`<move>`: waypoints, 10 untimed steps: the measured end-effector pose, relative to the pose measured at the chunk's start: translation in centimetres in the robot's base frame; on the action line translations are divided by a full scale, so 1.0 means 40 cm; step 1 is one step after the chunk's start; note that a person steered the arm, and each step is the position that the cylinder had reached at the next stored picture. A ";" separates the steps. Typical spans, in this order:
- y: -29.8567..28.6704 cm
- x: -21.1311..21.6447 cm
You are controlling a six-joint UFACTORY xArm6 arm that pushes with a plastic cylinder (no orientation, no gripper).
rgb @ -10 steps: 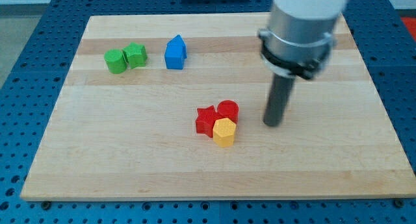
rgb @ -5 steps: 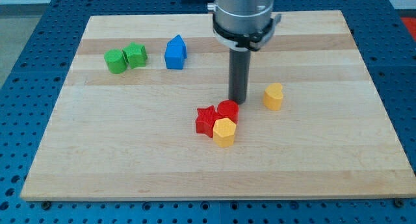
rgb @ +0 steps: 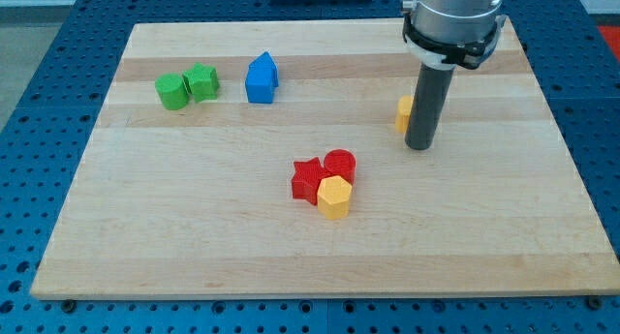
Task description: Push the yellow heart into the red circle
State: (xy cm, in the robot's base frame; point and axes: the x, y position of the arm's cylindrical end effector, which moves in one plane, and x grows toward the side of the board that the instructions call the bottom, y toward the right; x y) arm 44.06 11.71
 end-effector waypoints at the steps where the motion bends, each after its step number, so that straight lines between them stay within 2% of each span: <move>1: 0.000 0.000; 2: 0.000 0.001; 3: 0.062 0.050; 5: 0.088 0.047; 6: 0.095 -0.055; 8: 0.095 -0.094; 10: 0.018 -0.148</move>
State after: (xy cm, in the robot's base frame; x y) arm 38.15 12.44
